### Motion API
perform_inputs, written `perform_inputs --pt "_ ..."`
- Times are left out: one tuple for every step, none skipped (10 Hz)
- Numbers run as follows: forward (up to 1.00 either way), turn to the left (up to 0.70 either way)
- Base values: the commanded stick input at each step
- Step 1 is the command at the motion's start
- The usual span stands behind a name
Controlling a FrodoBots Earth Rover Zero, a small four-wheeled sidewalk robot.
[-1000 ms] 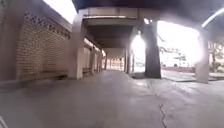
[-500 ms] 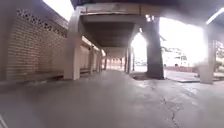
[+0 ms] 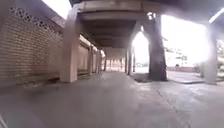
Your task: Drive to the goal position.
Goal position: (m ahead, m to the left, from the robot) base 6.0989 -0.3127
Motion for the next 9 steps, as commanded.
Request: perform_inputs --pt "0.70 0.00" --pt "0.70 0.00" --pt "0.70 0.00" --pt "0.70 0.00" --pt "0.70 0.00" --pt "0.70 0.00" --pt "0.70 0.00" --pt "0.70 0.00" --pt "0.70 0.00"
